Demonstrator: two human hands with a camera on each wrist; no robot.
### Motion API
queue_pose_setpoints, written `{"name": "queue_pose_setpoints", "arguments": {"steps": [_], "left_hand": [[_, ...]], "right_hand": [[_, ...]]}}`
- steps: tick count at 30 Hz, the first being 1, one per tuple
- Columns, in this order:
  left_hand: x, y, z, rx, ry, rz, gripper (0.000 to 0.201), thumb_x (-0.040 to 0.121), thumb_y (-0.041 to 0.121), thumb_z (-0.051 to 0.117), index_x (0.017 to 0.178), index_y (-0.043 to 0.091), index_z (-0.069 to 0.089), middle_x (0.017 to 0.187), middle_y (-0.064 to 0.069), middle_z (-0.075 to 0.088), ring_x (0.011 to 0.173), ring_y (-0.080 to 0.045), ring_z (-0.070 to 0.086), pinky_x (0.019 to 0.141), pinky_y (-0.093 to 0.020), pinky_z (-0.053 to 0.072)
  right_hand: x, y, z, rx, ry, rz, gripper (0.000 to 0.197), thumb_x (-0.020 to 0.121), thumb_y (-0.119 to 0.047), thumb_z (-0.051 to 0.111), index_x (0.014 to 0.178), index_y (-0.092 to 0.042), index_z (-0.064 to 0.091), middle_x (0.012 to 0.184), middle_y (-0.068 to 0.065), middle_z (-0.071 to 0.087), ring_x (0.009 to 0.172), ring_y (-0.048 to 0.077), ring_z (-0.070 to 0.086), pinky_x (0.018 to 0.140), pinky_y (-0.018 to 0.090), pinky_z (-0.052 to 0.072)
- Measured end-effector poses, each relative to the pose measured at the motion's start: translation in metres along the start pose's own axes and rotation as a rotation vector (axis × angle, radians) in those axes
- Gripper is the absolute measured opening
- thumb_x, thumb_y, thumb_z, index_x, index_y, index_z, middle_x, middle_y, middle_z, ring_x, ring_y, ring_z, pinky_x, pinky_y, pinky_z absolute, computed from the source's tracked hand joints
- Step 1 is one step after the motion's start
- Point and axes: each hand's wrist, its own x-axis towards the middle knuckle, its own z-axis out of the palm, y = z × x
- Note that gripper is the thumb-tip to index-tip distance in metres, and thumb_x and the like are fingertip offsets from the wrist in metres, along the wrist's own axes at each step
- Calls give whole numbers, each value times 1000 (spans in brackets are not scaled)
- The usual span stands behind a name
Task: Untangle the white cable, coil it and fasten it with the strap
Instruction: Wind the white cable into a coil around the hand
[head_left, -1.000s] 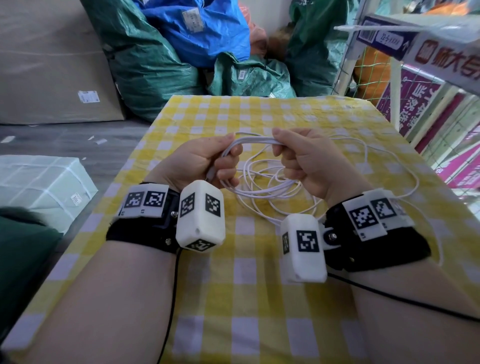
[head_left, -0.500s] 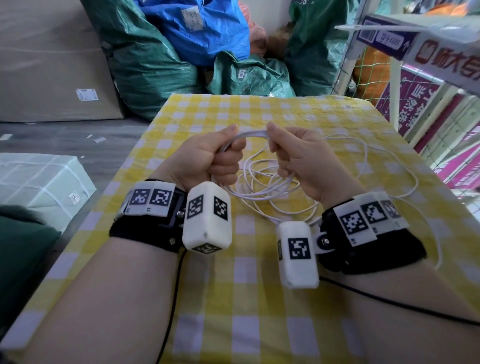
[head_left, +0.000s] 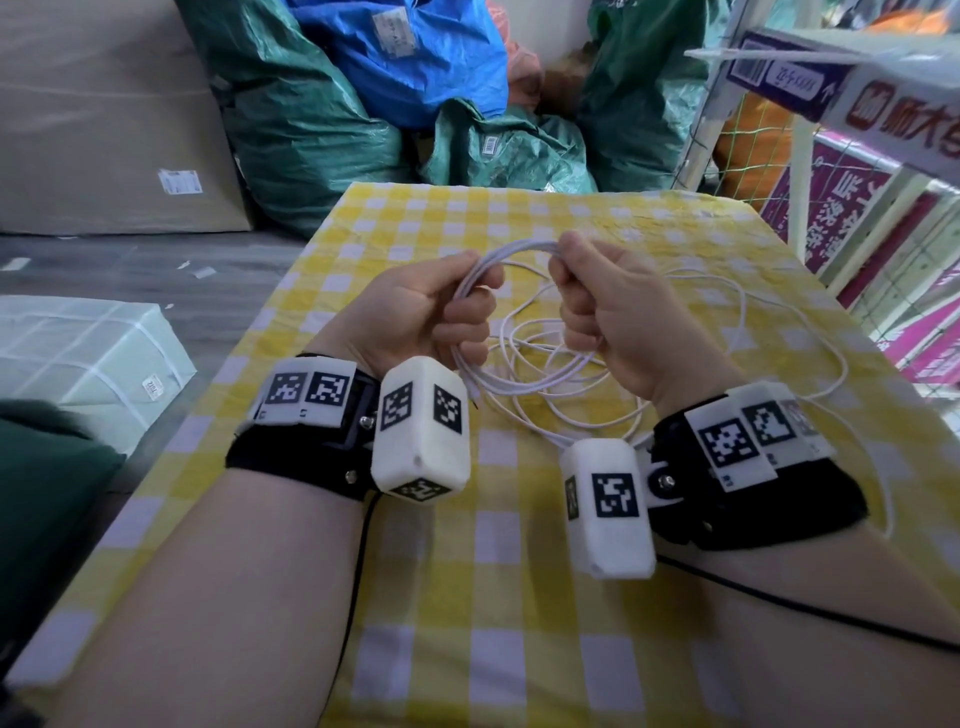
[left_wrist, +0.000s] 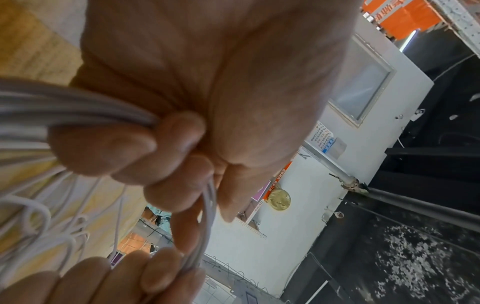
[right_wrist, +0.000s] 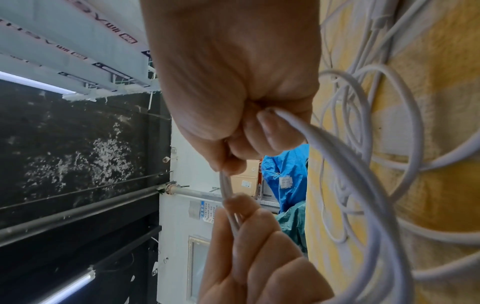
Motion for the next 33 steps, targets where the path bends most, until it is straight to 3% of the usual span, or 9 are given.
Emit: {"name": "queue_pose_setpoints", "arguments": {"steps": [6,11,15,18,20,23,29,33], "left_hand": [[1,-3,2,163,-22,-2,33,91,39,36,75,14,51,41,10,26,31,-2,21,38,-18,15],[2,1,3,19,-15,105,36,96,35,31,68,17,45,39,11,26,34,-5,10,38,-18,13],[2,2,-3,-46,-51,97,40,97,35,30,65,17,47,39,10,28,38,-8,7,38,-18,15],[2,0,-3,-16,-63,24,40,96,33,30,64,17,48,41,9,29,39,-8,8,37,-16,21],[1,1,-2,-12,-65,-14,34,92,31,33,66,17,49,43,9,30,39,-7,10,39,-17,25],[1,2,-1,21,-33,-28,28,92,29,33,74,15,50,44,8,29,33,-4,22,39,-17,26],[3,-3,0,114,-16,-26,41,91,43,36,69,15,57,40,9,26,30,-2,21,40,-17,15],[4,-1,3,92,-2,56,46,96,40,31,63,16,52,38,11,26,30,-2,20,39,-19,13]], "right_hand": [[-1,3,4,-159,-26,-28,36,101,-28,41,69,-14,49,44,-8,27,37,6,21,39,21,20],[-2,3,2,-123,-6,-66,39,101,-32,40,69,-13,52,48,-3,41,47,13,41,57,26,44],[-1,2,3,-32,46,-36,37,101,-31,39,71,-13,51,51,-2,39,57,18,43,65,25,49],[-2,2,4,88,37,7,33,102,-29,38,74,-15,48,49,-6,29,44,11,31,57,27,45],[-2,1,2,124,11,15,33,102,-28,37,73,-15,46,47,-7,26,40,8,24,44,21,35],[-1,0,0,86,-26,4,34,102,-25,38,71,-14,44,48,-6,26,38,6,20,36,17,23],[-2,6,7,-122,-98,-32,31,101,-20,41,71,-13,46,44,-9,28,37,4,20,38,18,19],[-3,6,8,-123,-66,-92,32,100,-22,43,69,-14,49,44,-9,33,42,8,30,47,22,35]]}}
